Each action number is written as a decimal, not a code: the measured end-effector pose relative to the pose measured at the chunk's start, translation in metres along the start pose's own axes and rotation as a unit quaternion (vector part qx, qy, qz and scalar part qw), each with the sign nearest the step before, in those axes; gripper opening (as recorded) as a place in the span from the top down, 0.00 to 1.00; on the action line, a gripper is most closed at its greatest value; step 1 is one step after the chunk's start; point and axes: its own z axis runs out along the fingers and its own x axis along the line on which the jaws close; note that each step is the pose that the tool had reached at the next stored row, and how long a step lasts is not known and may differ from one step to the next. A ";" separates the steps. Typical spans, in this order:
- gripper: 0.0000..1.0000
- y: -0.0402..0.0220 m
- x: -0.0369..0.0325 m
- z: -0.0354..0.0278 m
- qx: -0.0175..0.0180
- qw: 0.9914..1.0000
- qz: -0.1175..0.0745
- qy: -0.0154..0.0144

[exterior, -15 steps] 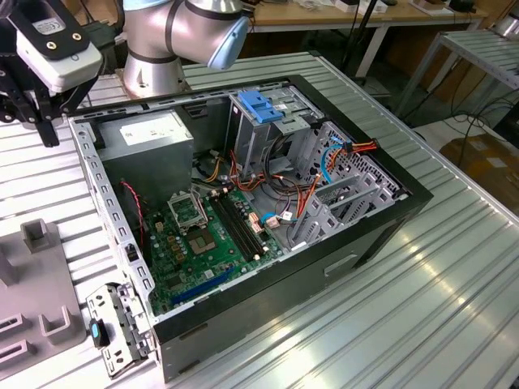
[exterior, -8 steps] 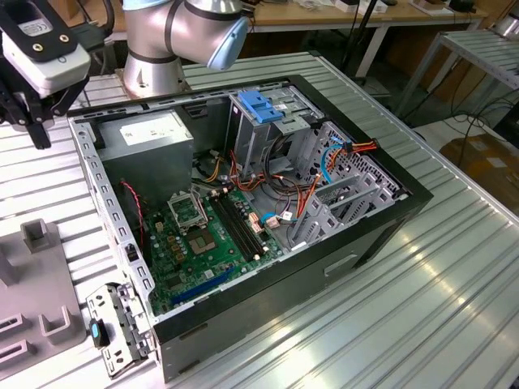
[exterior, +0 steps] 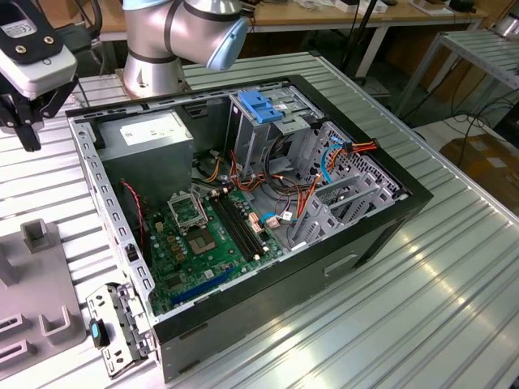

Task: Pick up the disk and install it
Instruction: 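Reach for the disk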

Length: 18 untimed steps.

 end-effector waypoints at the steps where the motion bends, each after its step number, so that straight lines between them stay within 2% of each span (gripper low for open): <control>1: 0.89 -0.0001 0.0011 0.0001 0.000 1.000 0.000 0.000; 12: 0.89 -0.0011 0.0144 0.0005 0.000 1.000 0.000 0.001; 18: 0.89 -0.0019 0.0247 0.0009 0.000 1.000 0.000 0.002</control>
